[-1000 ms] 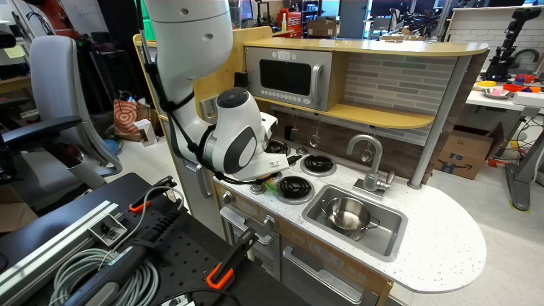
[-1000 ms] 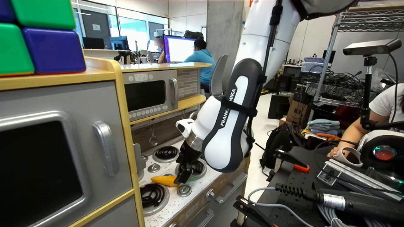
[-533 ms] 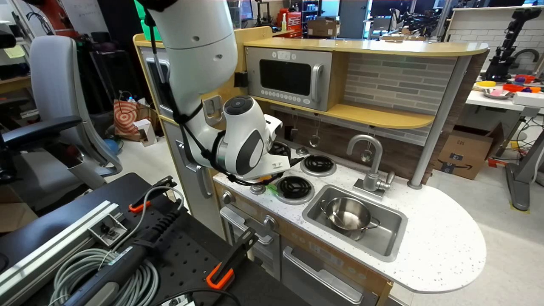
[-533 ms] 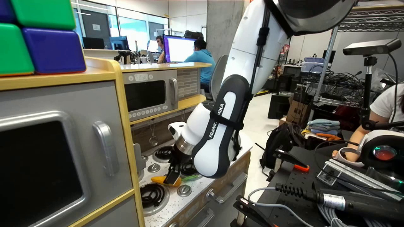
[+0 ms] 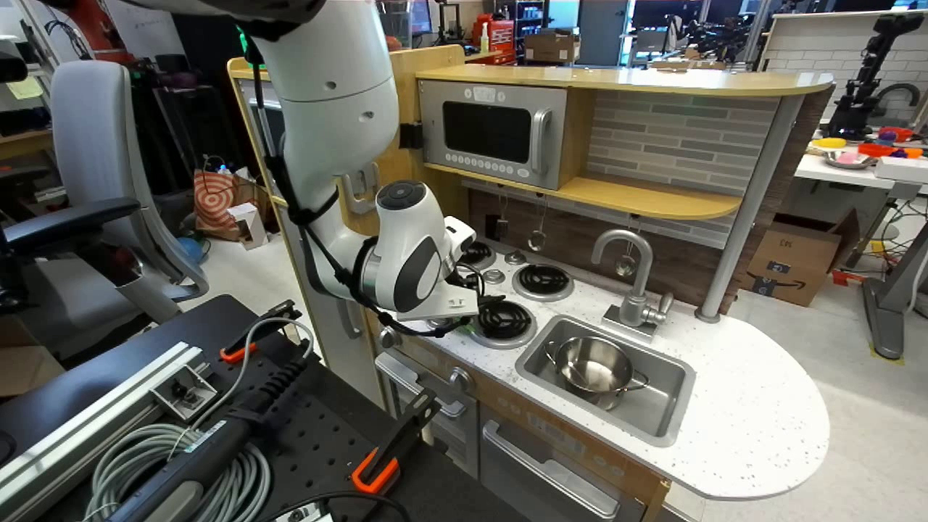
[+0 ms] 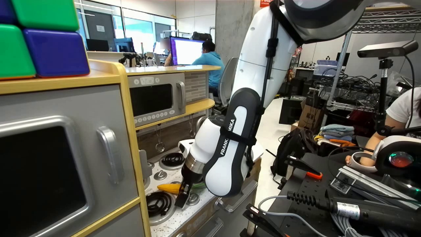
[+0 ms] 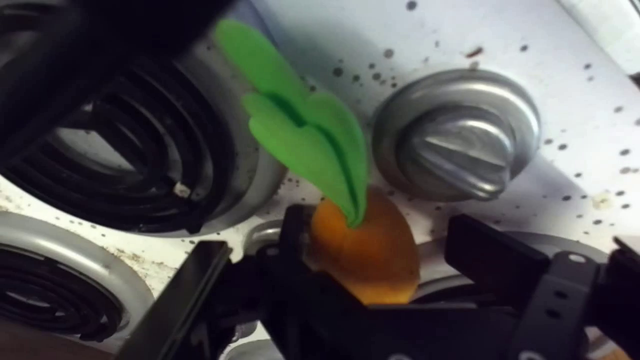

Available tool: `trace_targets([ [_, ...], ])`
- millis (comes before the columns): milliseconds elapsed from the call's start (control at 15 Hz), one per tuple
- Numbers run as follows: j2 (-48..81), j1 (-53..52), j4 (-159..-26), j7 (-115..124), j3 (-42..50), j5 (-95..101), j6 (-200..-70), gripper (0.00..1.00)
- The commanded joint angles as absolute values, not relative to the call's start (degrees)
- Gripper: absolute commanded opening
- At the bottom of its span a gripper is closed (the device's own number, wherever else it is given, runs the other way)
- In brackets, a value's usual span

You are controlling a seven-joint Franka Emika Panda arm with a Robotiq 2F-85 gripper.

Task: Remove the carrot plush toy from the stove and put it in the silver pot

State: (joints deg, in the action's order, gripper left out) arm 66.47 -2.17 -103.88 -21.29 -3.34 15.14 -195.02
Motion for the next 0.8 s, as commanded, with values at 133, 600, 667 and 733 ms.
trace_targets([
  [133,65.0,-0.1,-105.0,-18.5,-4.9,17.5,-193.1,0.28],
  [600,56.3,14.4,-109.7,-16.9,-13.2,19.5,-188.4,0.01],
  [667,55.9,16.3,-108.4,-16.5,-13.6,18.7,-187.3,0.0],
  [733,55.1,18.0,-106.9,-15.3,-12.2,16.8,-186.7,0.0],
])
